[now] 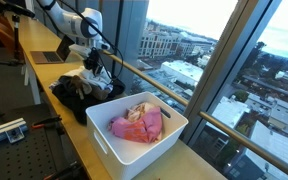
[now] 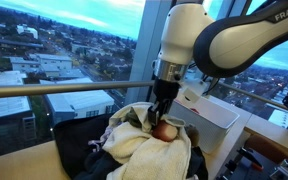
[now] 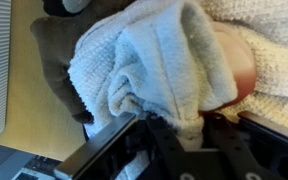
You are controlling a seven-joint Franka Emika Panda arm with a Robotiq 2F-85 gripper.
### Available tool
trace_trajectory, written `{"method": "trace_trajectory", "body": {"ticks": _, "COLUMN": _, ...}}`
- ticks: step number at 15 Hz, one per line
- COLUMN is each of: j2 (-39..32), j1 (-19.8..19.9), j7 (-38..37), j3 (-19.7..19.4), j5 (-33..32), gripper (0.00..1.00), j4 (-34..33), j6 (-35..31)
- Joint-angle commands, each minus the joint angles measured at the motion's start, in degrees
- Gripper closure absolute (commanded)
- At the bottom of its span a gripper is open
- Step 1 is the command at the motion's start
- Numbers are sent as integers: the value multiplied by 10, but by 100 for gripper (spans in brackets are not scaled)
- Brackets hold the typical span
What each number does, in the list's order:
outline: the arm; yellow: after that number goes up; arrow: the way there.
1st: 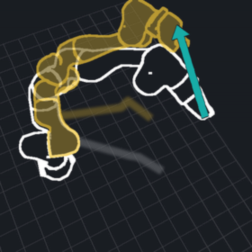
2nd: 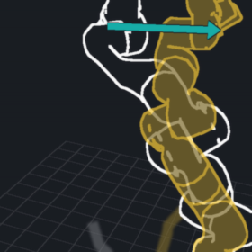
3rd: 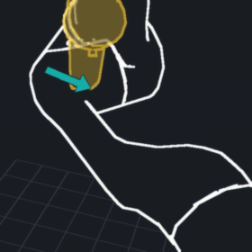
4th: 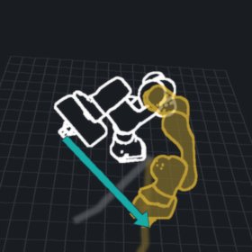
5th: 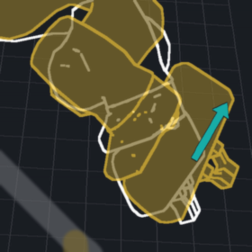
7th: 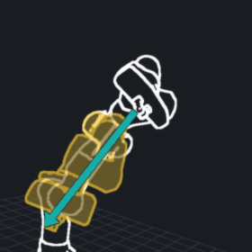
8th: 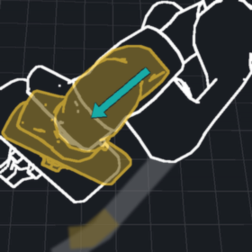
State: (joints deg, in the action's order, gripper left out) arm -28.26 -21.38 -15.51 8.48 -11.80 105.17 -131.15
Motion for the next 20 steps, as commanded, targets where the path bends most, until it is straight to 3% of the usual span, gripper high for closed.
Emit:
{"method": "trace_trajectory", "body": {"ticks": 1, "j2": 1, "j1": -9, "j7": -13, "j3": -7, "j5": -7, "gripper": 34, "j4": -5, "j6": 6}}
{"method": "trace_trajectory", "body": {"ticks": 6, "j2": 24, "j1": -4, "j7": -11, "j3": -5, "j5": -2, "gripper": 1, "j4": -9, "j6": 13}}
{"method": "trace_trajectory", "body": {"ticks": 20, "j2": 91, "j1": 53, "j7": -2, "j3": -27, "j5": -4, "gripper": 0, "j4": -1, "j6": 6}}
